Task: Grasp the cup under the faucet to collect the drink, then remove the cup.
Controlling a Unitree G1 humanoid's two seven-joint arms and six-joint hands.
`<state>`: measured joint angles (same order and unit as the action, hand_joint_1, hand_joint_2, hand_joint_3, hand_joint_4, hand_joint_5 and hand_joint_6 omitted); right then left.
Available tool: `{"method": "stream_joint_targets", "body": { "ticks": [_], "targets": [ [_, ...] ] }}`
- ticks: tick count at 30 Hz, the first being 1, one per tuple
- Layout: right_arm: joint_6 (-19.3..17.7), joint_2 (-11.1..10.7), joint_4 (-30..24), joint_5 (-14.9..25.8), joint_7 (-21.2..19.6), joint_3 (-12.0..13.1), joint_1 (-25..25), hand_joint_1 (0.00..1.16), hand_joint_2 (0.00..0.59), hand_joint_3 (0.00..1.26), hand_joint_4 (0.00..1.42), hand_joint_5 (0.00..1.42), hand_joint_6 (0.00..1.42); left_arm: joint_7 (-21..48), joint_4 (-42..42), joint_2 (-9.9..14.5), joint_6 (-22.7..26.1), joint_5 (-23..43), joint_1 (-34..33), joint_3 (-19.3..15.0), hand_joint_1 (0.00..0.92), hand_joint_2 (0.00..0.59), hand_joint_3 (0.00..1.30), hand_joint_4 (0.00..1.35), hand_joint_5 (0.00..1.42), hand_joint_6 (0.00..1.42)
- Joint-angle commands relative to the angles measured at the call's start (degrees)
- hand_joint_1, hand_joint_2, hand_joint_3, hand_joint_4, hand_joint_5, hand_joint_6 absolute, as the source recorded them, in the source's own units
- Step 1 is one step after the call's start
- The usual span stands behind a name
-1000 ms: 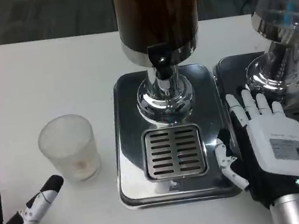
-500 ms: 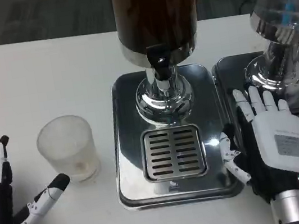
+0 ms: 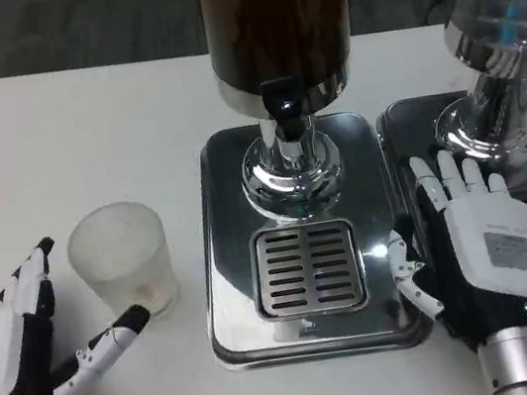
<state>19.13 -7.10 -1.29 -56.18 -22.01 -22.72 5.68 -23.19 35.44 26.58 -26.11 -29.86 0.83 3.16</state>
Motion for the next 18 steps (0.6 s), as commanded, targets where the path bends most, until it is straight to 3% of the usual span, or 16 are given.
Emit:
{"method": "stream_joint_targets", "body": {
  "ticks": [1,18],
  "targets": [
    [0.1,0.23,0.31,0.37,-0.35,-0.04,-0.41,0.18,0.586,0.1,0.0,0.0,0.0,-1.12,2.27,-0.79,-0.07,-0.38,-3.81,1.25,0.0,0.0,0.0,0.0,0.0,0.0],
    [1.1,0.81,-0.46,0.26,-1.06,0.34,0.12,0.18,0.586,0.11,0.0,0.0,0.0,-1.1,8.4,-0.7,-0.04,-0.05,-9.54,4.24,0.063,0.0,0.0,0.0,0.09,0.01]
  ]
}}
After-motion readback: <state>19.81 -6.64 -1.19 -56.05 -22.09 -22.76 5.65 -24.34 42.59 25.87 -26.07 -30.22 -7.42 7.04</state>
